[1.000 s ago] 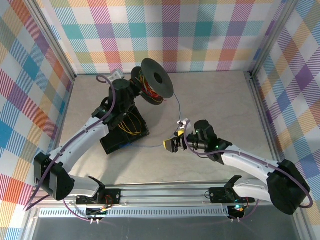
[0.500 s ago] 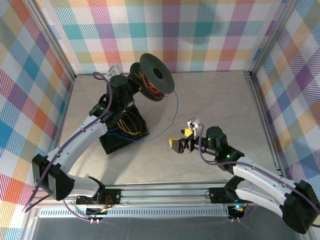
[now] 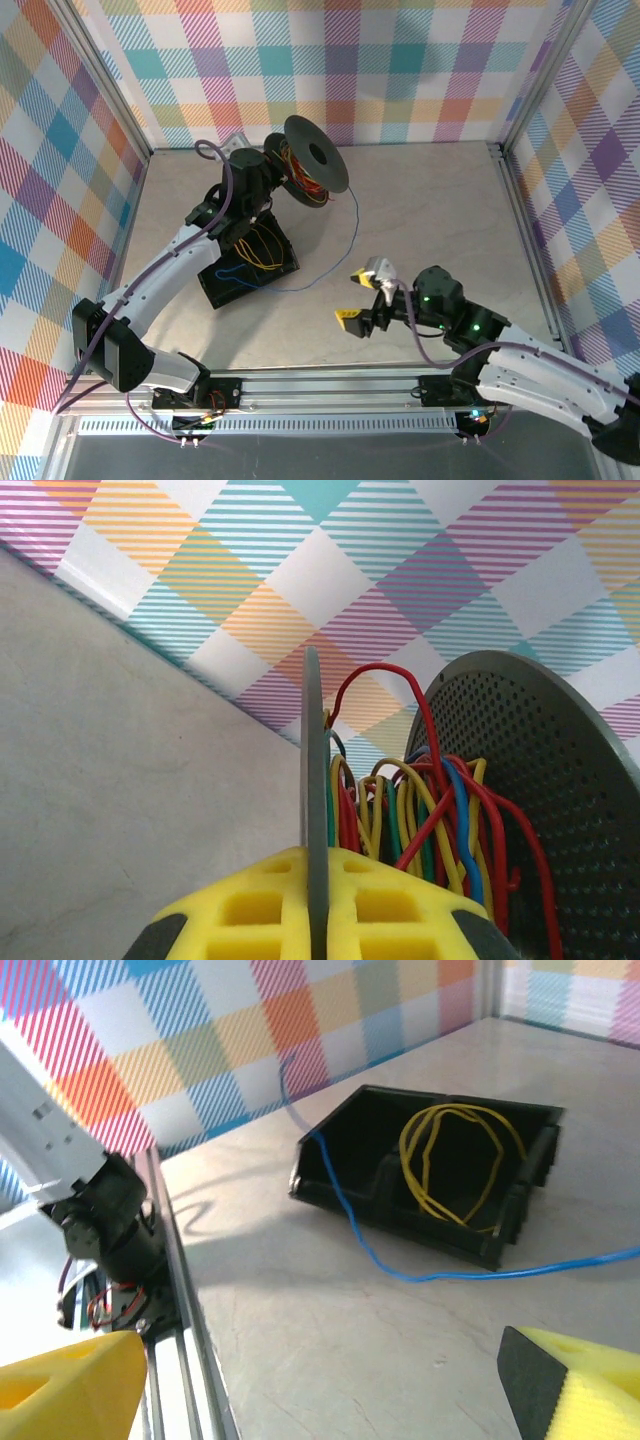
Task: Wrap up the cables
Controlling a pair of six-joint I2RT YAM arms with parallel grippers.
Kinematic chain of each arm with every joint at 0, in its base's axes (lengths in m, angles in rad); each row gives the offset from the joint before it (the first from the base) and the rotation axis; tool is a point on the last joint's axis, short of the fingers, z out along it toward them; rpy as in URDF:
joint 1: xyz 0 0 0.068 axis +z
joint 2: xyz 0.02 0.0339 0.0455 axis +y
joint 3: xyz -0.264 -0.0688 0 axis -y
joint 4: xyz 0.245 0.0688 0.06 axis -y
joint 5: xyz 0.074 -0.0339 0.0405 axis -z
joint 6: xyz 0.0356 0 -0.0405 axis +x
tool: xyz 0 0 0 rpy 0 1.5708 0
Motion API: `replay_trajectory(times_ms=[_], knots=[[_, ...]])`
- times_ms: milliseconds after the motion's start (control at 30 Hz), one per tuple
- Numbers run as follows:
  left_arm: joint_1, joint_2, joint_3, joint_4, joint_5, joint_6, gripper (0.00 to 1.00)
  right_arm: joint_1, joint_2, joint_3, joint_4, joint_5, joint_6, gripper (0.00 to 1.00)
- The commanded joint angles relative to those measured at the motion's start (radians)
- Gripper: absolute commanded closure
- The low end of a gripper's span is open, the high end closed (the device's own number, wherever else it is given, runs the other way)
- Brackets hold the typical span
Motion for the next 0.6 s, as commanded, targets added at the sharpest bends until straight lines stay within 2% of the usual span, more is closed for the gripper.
replay_trajectory(times_ms=[0,133,367,567], knots=[[-0.001,-0.025,0.094,0.114,-0.022,-0.04,1.0,0.117,0.134,0.093,-0.02,0.105,-0.222,0.07],[-0.005,-0.021,0.116,0.081,-0.027,-0.04,1.0,0.19,0.39,0.218,0.018,0.186,-0.325,0.06],[-0.007,-0.028,0.134,0.051,-0.028,-0.035,1.0,0.205,0.768,0.424,0.121,0.234,-0.404,0.16],[-0.01,-0.051,0.134,0.033,-0.034,-0.025,1.0,0.204,0.962,0.533,0.138,0.257,-0.454,0.22]])
